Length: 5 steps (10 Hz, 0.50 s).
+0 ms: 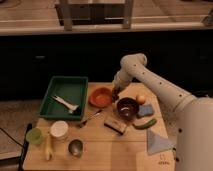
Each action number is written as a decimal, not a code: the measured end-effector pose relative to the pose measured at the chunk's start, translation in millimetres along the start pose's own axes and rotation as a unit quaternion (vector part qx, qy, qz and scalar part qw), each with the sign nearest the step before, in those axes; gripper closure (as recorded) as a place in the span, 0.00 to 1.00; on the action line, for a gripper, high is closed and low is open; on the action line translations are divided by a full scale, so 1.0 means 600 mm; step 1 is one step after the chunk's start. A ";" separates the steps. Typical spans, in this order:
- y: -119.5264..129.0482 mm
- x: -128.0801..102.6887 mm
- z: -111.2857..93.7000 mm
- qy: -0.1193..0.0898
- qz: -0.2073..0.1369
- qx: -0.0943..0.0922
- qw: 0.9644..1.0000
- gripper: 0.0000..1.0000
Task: Place grapes in red bowl
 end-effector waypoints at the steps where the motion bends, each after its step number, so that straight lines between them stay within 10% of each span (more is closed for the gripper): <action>1: -0.003 0.003 -0.001 0.000 0.000 -0.001 1.000 1.00; 5: -0.026 0.013 0.005 -0.006 -0.005 -0.009 1.000 1.00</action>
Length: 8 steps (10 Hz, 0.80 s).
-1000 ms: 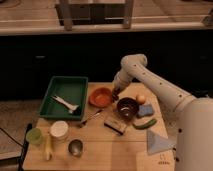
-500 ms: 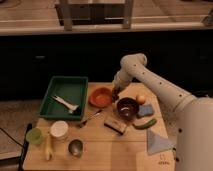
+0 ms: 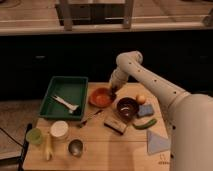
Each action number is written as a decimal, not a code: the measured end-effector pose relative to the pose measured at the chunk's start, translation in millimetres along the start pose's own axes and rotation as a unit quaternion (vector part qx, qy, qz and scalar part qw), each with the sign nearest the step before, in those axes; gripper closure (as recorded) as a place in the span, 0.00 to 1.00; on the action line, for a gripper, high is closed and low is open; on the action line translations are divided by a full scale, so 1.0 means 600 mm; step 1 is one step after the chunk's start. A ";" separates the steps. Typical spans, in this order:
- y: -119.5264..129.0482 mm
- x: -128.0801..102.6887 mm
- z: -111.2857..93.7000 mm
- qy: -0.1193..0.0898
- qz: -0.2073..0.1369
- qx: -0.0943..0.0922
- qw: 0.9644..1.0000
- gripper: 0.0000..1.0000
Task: Place grapes in red bowl
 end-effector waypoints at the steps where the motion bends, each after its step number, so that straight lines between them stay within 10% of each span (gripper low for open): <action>1: -0.007 0.002 0.001 -0.001 -0.002 -0.001 1.000 1.00; 8: -0.031 0.007 0.010 -0.012 -0.013 -0.011 1.000 1.00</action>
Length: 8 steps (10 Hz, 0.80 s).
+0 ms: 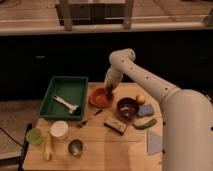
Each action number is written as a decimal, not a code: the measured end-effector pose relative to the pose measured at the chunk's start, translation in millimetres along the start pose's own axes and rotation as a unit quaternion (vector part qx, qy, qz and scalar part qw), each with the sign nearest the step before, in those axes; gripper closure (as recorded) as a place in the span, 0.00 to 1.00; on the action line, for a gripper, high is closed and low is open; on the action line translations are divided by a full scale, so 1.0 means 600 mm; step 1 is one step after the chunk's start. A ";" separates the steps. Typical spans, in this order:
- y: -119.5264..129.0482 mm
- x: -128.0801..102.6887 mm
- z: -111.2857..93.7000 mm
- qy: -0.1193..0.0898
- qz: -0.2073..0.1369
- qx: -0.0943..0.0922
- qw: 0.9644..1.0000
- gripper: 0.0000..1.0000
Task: Place grapes in red bowl
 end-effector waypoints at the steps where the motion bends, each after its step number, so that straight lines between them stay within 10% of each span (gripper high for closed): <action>1: -0.004 0.001 -0.001 0.000 -0.002 -0.001 1.000 1.00; 4: -0.013 0.004 0.006 -0.007 -0.006 -0.002 1.000 0.88; 8: -0.019 0.003 0.011 -0.017 -0.009 -0.001 1.000 0.46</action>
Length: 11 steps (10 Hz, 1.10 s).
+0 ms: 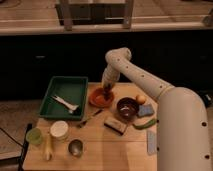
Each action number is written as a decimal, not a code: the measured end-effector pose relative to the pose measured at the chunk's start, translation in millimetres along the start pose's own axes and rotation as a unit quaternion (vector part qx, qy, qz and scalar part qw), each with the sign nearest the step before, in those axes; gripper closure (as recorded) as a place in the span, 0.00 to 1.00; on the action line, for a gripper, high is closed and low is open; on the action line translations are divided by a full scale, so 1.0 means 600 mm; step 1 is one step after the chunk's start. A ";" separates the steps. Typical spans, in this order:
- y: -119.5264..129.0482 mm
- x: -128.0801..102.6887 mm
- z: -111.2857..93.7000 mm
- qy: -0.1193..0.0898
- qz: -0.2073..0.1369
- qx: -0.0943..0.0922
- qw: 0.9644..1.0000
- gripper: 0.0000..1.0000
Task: Place grapes in red bowl
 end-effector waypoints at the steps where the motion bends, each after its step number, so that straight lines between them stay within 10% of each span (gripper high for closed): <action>1: 0.000 -0.001 -0.001 -0.001 0.000 0.000 1.000 0.32; 11: 0.006 0.003 -0.001 -0.004 0.007 0.002 1.000 0.20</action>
